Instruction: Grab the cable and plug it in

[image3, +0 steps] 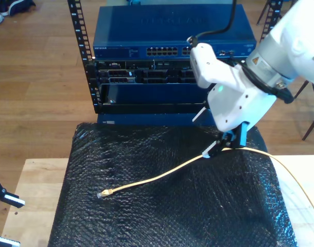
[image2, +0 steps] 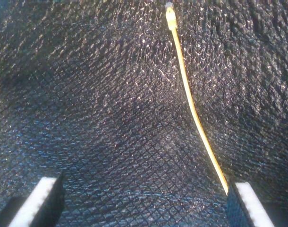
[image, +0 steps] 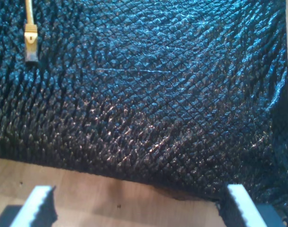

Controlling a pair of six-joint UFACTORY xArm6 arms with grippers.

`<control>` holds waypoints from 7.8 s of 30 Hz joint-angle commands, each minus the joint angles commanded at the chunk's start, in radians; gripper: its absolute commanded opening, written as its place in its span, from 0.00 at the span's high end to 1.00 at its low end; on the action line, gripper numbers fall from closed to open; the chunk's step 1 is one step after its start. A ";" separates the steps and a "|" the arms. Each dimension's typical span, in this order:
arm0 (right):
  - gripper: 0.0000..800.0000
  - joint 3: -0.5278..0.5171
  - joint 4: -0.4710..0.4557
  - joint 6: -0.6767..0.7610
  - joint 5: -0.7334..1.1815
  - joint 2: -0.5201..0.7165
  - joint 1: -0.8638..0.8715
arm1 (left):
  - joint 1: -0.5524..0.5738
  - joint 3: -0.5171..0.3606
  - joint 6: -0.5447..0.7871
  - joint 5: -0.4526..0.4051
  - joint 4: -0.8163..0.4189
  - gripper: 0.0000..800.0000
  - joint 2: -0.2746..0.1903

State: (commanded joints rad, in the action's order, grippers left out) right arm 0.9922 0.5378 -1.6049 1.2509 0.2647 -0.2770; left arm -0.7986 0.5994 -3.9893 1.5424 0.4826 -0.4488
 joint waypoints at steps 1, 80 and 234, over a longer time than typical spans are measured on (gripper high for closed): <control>0.01 0.000 -0.015 0.009 -0.012 0.000 -0.012 | 0.000 0.000 0.000 0.000 0.000 0.00 0.000; 0.18 0.241 -0.629 0.621 -0.427 -0.623 -0.609 | 0.000 -0.017 -0.025 -0.031 -0.002 0.00 0.014; 0.99 -0.262 0.005 0.054 -0.025 0.141 0.167 | 0.506 0.071 -0.321 0.005 0.212 0.00 0.008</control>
State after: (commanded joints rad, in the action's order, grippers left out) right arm 0.7298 0.5424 -1.5512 1.2263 0.4058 -0.1097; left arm -0.2923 0.6699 -4.3100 1.5470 0.6943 -0.4411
